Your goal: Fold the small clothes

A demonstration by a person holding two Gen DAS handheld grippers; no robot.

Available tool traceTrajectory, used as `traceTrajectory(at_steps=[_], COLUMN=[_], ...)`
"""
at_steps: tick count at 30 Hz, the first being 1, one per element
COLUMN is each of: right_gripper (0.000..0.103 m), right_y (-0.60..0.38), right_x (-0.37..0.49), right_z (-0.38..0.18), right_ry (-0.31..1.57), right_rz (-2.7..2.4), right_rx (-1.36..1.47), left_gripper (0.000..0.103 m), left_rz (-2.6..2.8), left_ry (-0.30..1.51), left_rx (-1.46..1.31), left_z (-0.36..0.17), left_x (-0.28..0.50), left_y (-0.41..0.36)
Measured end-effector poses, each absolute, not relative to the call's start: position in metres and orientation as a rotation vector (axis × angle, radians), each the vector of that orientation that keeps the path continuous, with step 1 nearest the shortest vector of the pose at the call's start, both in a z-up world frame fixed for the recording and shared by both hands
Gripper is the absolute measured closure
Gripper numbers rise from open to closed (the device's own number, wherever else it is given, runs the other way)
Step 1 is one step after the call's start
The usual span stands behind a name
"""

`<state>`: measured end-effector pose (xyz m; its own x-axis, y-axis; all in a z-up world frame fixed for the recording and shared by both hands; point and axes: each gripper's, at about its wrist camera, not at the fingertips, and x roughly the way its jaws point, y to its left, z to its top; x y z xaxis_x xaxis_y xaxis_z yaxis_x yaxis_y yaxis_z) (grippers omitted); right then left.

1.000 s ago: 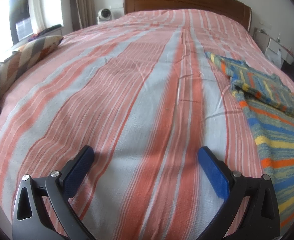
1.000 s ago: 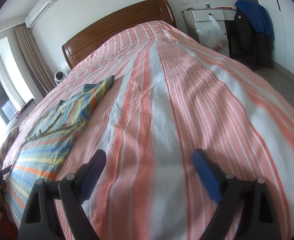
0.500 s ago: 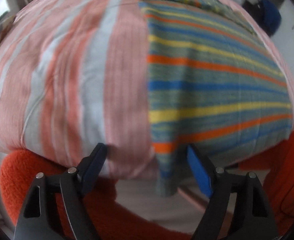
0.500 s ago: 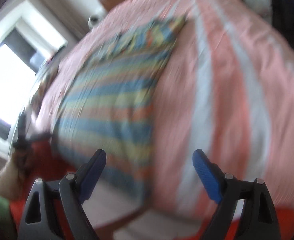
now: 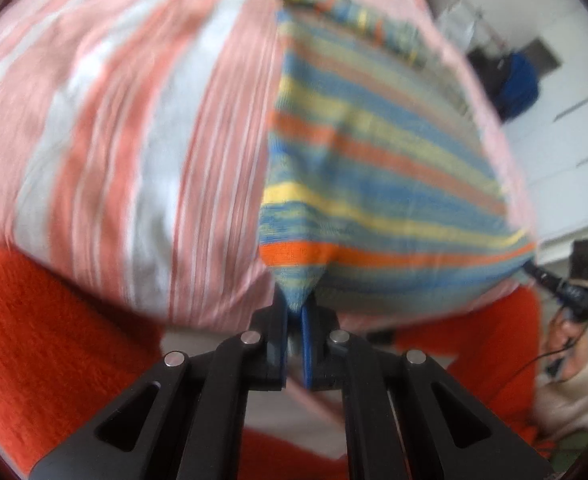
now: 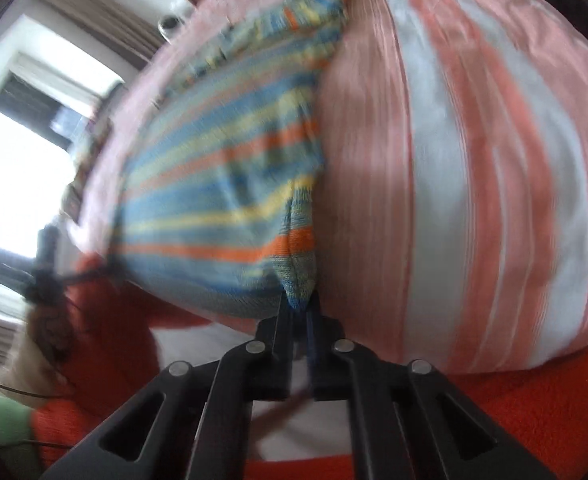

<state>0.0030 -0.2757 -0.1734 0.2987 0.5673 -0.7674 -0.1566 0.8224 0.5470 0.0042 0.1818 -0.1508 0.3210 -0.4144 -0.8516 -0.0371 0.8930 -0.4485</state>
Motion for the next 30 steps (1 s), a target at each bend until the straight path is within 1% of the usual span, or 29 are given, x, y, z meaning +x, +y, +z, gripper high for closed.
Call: traceTrajectory(at_steps=[4, 9, 14, 18, 20, 21, 22, 24, 25, 26, 27, 28, 30], right_gripper=[0.098, 0.098, 0.098, 0.098, 0.098, 0.098, 0.096, 0.085, 0.068, 0.065, 0.065, 0.065, 0.064], right_y=[-0.28, -0.27, -0.262, -0.265, -0.264, -0.264, -0.265, -0.267, -0.271, -0.277, -0.283, -0.287, -0.286], right_x=[0.035, 0.12, 0.219, 0.293, 0.326, 0.341, 0.354, 0.373, 0.379, 0.377, 0.372, 0.366, 0.357], right_z=[-0.15, -0.13, -0.119, -0.123, -0.128, -0.133, -0.138, -0.152, -0.158, -0.158, -0.153, -0.144, -0.131], right_ry=[1.049, 0.911, 0.844, 0.846, 0.841, 0.834, 0.824, 0.84, 0.863, 0.867, 0.852, 0.839, 0.844], right_rz=[0.555, 0.535, 0.48, 0.432, 0.407, 0.392, 0.381, 0.321, 0.279, 0.272, 0.283, 0.296, 0.336], right_rx=[0.517, 0.475, 0.46, 0.448, 0.436, 0.432, 0.43, 0.399, 0.398, 0.412, 0.423, 0.411, 0.356], left_gripper=[0.1, 0.1, 0.1, 0.099, 0.092, 0.082, 0.071, 0.066, 0.059, 0.054, 0.045, 0.039, 0.035], left_rz=[-0.277, -0.233, -0.175, -0.121, -0.085, -0.037, 0.013, 0.042, 0.01, -0.026, -0.045, -0.049, -0.103], left_ry=[1.067, 0.959, 0.932, 0.955, 0.946, 0.944, 0.958, 0.975, 0.961, 0.945, 0.927, 0.905, 0.877], left_rx=[-0.474, -0.481, -0.447, -0.43, -0.421, -0.404, -0.383, -0.39, -0.417, -0.431, -0.416, -0.381, -0.324], left_z=[-0.121, -0.096, -0.091, -0.108, -0.119, -0.124, -0.128, -0.132, -0.129, -0.125, -0.119, -0.112, -0.1], left_x=[0.051, 0.152, 0.257, 0.333, 0.349, 0.361, 0.366, 0.363, 0.354, 0.345, 0.333, 0.321, 0.301], left_y=[0.197, 0.2, 0.167, 0.156, 0.149, 0.147, 0.145, 0.151, 0.157, 0.162, 0.167, 0.169, 0.168])
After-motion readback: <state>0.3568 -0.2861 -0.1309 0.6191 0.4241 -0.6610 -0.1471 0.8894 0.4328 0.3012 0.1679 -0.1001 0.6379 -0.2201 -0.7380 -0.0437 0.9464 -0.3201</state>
